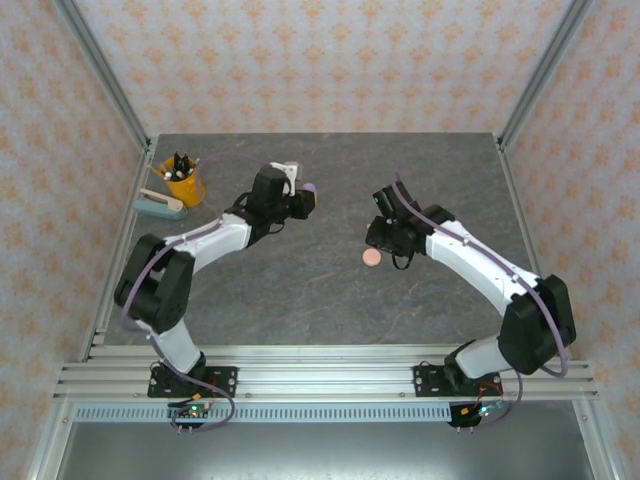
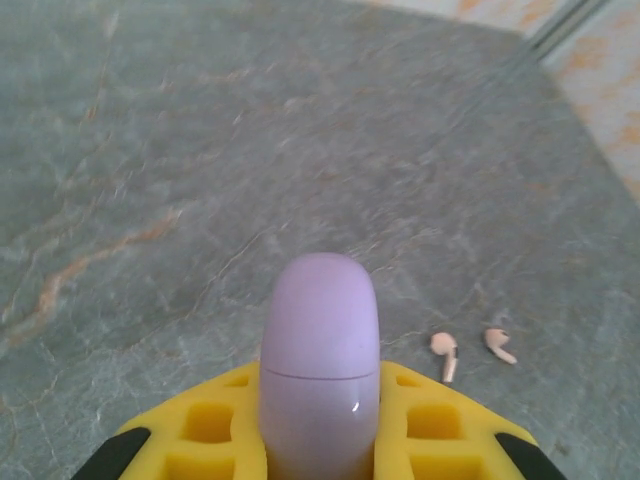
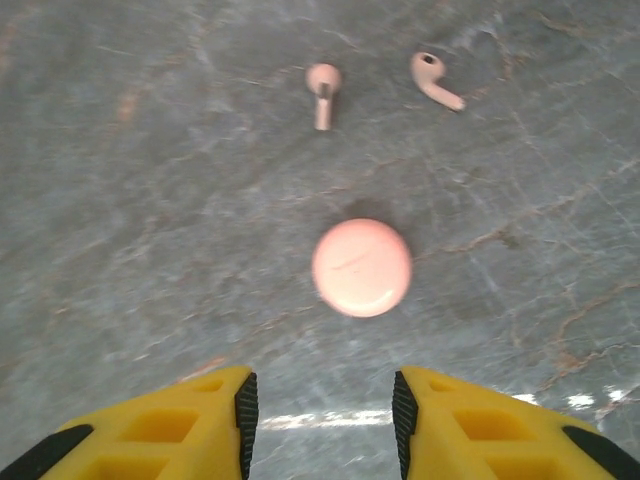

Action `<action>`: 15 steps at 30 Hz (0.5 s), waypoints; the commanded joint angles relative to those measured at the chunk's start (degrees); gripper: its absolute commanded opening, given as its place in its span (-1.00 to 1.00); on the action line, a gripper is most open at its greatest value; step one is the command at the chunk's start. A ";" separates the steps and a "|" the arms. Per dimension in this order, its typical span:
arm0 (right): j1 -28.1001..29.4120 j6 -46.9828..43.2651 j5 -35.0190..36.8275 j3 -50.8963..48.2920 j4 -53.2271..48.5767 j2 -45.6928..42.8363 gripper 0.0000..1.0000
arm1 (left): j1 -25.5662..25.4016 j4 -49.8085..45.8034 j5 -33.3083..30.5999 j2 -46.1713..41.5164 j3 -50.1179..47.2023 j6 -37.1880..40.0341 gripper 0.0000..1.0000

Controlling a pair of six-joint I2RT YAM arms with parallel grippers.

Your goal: Insert the wireless bluetooth earbuds into the charging case

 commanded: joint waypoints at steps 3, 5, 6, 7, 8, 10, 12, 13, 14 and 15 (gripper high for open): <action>-0.11 1.27 5.48 -2.45 3.55 3.77 -0.11 | 1.57 -14.31 4.38 7.43 9.72 -6.45 -1.00; -0.11 0.78 5.65 -2.12 3.44 5.50 -0.10 | 2.16 -17.32 5.73 11.04 12.60 -5.90 -1.00; -0.11 0.64 5.79 -2.07 3.59 6.03 -0.08 | 2.47 -18.10 6.28 12.13 13.64 -5.76 -1.00; -0.11 0.51 5.93 -1.99 3.77 6.48 -0.06 | 2.77 -18.86 6.52 13.23 14.52 -5.66 -1.00; -0.10 0.53 6.02 -1.67 3.56 7.01 0.00 | 3.14 -20.23 6.78 14.34 15.63 -5.59 -1.00; -0.10 0.09 6.02 -1.13 3.60 7.82 0.09 | 3.91 -21.86 7.87 16.01 17.05 -5.34 -1.00; -0.11 -0.77 6.31 -0.54 3.87 8.74 0.20 | 4.74 -24.45 8.58 18.26 19.25 -4.50 -1.00; -0.11 -1.25 6.52 -0.05 3.86 9.43 0.24 | 5.27 -26.02 9.57 19.72 20.53 -4.31 -1.00; -0.19 -1.74 6.72 0.61 3.57 10.26 0.28 | 5.73 -27.30 10.39 20.79 21.35 -4.34 -0.99; -0.28 -2.03 6.74 1.35 3.26 10.99 0.29 | 6.09 -27.75 10.98 21.32 21.58 -4.34 -0.95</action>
